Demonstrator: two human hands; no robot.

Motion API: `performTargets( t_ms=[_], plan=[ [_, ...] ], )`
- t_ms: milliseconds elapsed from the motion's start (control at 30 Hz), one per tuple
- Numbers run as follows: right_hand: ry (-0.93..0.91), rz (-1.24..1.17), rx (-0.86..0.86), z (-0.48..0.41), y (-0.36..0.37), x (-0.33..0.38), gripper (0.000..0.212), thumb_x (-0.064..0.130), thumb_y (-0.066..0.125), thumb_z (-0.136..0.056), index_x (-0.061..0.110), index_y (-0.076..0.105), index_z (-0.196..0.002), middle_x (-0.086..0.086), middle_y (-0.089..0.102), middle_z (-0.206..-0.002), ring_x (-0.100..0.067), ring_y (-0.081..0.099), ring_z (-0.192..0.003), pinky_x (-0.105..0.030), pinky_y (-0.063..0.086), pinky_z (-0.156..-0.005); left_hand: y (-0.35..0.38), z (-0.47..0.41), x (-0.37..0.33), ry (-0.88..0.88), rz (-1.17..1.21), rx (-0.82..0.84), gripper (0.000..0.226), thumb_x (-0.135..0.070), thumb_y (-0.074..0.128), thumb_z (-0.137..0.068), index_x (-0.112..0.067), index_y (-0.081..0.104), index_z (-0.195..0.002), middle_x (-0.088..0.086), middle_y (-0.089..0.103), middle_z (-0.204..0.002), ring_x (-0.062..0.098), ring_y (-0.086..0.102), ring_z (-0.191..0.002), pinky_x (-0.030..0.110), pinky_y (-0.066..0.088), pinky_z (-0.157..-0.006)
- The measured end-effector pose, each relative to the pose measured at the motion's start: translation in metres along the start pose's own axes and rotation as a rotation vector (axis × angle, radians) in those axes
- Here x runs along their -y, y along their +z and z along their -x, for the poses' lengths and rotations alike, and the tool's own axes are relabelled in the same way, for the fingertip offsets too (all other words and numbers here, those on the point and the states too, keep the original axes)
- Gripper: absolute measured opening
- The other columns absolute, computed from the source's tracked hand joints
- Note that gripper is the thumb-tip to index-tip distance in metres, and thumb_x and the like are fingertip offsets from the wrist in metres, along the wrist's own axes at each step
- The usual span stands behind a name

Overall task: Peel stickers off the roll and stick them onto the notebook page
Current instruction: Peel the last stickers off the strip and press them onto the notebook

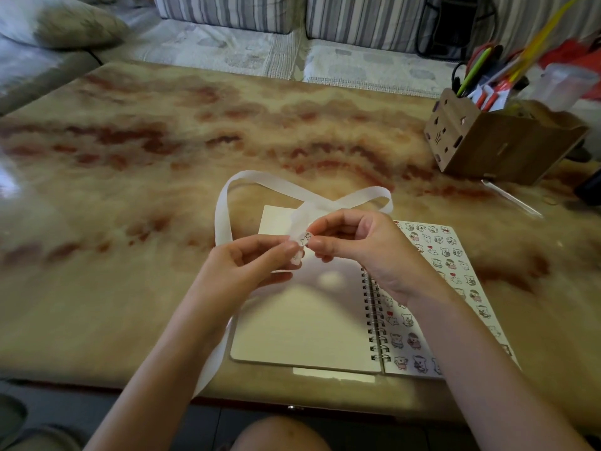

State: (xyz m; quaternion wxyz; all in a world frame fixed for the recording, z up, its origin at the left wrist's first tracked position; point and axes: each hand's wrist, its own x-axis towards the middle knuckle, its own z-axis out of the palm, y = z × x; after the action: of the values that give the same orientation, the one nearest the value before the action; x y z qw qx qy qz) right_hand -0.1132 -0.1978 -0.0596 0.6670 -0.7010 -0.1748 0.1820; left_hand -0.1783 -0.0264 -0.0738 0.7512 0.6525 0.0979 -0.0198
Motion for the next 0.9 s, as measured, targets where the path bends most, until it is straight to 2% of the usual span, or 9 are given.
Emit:
performTargets(
  t_ms=[100, 200, 333, 567, 700, 767, 833, 900],
  plan=[
    [-0.011, 0.015, 0.01, 0.0, 0.003, 0.001, 0.018, -0.004, 0.073, -0.073, 0.005, 0.068, -0.088, 0.0, 0.069, -0.074, -0.01, 0.063, -0.068, -0.017, 0.053, -0.07, -0.001, -0.002, 0.001, 0.009, -0.007, -0.047, 0.021, -0.021, 0.065, -0.079, -0.007, 0.072, -0.092, 0.01, 0.075, -0.084, 0.016, 0.071, -0.08, 0.022, 0.057, -0.071],
    [0.001, 0.001, 0.033, 0.002, 0.004, 0.003, 0.023, -0.005, 0.073, -0.073, 0.008, 0.068, -0.09, -0.001, 0.07, -0.082, -0.007, 0.066, -0.076, -0.016, 0.052, -0.073, 0.0, -0.004, 0.004, 0.028, -0.031, -0.118, 0.01, -0.013, 0.066, -0.083, -0.008, 0.073, -0.086, 0.01, 0.074, -0.078, 0.017, 0.07, -0.074, 0.024, 0.058, -0.071],
    [-0.01, -0.02, 0.04, 0.003, 0.003, 0.005, 0.026, -0.006, 0.073, -0.071, 0.008, 0.068, -0.092, -0.004, 0.069, -0.087, -0.01, 0.065, -0.081, -0.016, 0.052, -0.075, 0.004, -0.003, 0.005, 0.056, -0.029, -0.175, 0.007, -0.011, 0.068, -0.082, -0.008, 0.073, -0.082, 0.008, 0.074, -0.072, 0.015, 0.069, -0.069, 0.024, 0.059, -0.069],
    [0.0, -0.049, 0.054, 0.003, 0.001, 0.003, 0.032, -0.009, 0.073, -0.068, 0.005, 0.066, -0.095, -0.006, 0.069, -0.089, -0.009, 0.065, -0.08, -0.017, 0.052, -0.075, 0.007, -0.004, 0.005, 0.073, -0.013, -0.221, 0.008, -0.011, 0.068, -0.082, -0.006, 0.074, -0.084, 0.006, 0.073, -0.073, 0.016, 0.069, -0.071, 0.027, 0.059, -0.071],
    [-0.002, -0.129, 0.025, 0.001, -0.002, -0.002, 0.03, 0.0, 0.072, -0.067, 0.004, 0.066, -0.096, -0.006, 0.071, -0.09, -0.013, 0.067, -0.083, -0.02, 0.052, -0.078, 0.005, -0.004, 0.004, 0.08, 0.017, -0.25, 0.006, -0.01, 0.067, -0.083, -0.007, 0.073, -0.082, 0.003, 0.073, -0.072, 0.013, 0.069, -0.069, 0.025, 0.059, -0.068],
    [0.019, -0.169, -0.033, 0.0, -0.002, -0.003, 0.029, 0.013, 0.07, -0.071, 0.001, 0.066, -0.098, -0.009, 0.072, -0.089, -0.016, 0.067, -0.081, -0.024, 0.054, -0.078, 0.006, -0.003, 0.003, 0.083, 0.027, -0.25, 0.006, -0.011, 0.068, -0.082, -0.008, 0.073, -0.082, 0.003, 0.074, -0.073, 0.013, 0.07, -0.069, 0.024, 0.058, -0.067],
    [0.045, -0.105, -0.094, 0.0, 0.0, -0.004, 0.038, 0.027, 0.068, -0.074, -0.001, 0.068, -0.1, -0.009, 0.071, -0.088, -0.016, 0.065, -0.077, -0.026, 0.054, -0.075, 0.008, -0.002, 0.003, 0.087, 0.023, -0.249, 0.006, -0.011, 0.068, -0.082, -0.008, 0.073, -0.083, 0.004, 0.074, -0.074, 0.014, 0.07, -0.07, 0.024, 0.058, -0.068],
    [0.051, 0.011, -0.127, 0.0, 0.003, -0.005, 0.032, 0.028, 0.067, -0.081, 0.0, 0.07, -0.097, -0.007, 0.071, -0.085, -0.013, 0.062, -0.072, -0.024, 0.052, -0.07, 0.009, -0.001, 0.003, 0.096, 0.007, -0.249, 0.007, -0.012, 0.068, -0.082, -0.009, 0.073, -0.084, 0.004, 0.075, -0.075, 0.014, 0.071, -0.071, 0.023, 0.058, -0.068]
  ],
)
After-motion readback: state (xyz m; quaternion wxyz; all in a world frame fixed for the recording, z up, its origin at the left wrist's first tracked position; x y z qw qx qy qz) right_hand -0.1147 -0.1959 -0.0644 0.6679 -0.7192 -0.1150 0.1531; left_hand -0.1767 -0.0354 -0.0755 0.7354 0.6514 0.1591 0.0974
